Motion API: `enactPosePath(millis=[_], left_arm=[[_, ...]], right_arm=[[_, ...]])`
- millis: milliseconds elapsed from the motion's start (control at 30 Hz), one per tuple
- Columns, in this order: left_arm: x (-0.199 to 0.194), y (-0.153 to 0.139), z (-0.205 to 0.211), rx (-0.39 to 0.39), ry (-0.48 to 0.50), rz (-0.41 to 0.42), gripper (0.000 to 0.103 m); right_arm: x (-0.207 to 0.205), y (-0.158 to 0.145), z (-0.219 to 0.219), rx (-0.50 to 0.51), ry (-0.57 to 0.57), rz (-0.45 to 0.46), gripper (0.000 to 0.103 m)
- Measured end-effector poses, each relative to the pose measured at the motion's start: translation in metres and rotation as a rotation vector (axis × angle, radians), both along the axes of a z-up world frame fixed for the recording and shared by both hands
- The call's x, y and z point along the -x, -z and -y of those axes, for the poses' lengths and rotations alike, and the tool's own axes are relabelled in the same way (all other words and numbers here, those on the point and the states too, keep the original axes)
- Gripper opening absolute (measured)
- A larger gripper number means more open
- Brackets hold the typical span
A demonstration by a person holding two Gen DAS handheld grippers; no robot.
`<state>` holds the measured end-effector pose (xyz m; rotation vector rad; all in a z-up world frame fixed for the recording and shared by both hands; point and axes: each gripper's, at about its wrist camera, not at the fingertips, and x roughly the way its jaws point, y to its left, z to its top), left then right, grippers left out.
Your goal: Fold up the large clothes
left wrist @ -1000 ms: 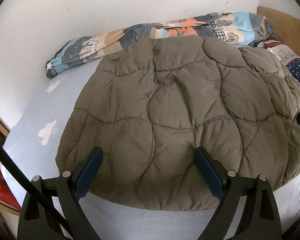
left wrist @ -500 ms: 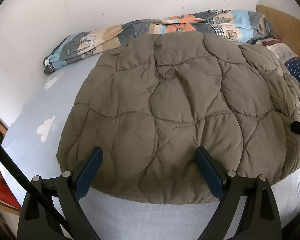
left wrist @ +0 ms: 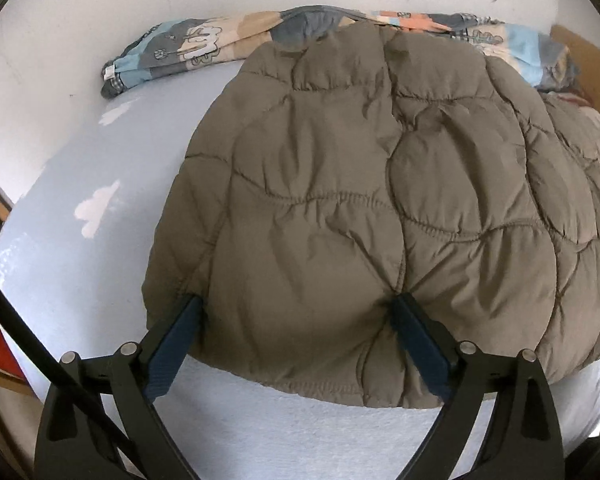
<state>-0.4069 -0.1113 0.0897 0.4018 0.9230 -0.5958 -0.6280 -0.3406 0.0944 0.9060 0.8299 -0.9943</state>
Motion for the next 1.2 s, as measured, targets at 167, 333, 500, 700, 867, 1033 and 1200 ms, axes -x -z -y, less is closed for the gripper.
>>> enactPosePath(millis=[167, 333, 500, 700, 867, 1033, 1200], left_arm=[[0.010, -0.011, -0.013, 0.025, 0.013, 0.013, 0.095], [0.027, -0.030, -0.029, 0.050, 0.034, 0.062, 0.095], [0.043, -0.047, -0.038, 0.068, 0.092, 0.118, 0.095], [0.033, -0.026, -0.036, 0.079, 0.080, 0.117, 0.095], [0.016, 0.009, -0.024, 0.017, 0.078, 0.011, 0.095], [0.018, 0.011, -0.018, 0.020, 0.057, 0.039, 0.096], [0.038, -0.017, -0.030, 0.102, 0.088, 0.068, 0.096]], right_arm=[[0.006, -0.014, -0.016, 0.087, -0.033, 0.001, 0.074], [0.009, -0.039, -0.050, 0.201, -0.102, 0.019, 0.074], [0.010, -0.056, -0.084, 0.237, -0.184, 0.057, 0.074], [-0.008, -0.064, -0.085, 0.272, -0.231, 0.052, 0.074], [-0.019, -0.017, -0.072, 0.207, -0.264, -0.042, 0.074], [-0.026, -0.007, -0.065, 0.173, -0.259, -0.050, 0.075], [-0.017, -0.023, -0.077, 0.230, -0.265, -0.044, 0.075]])
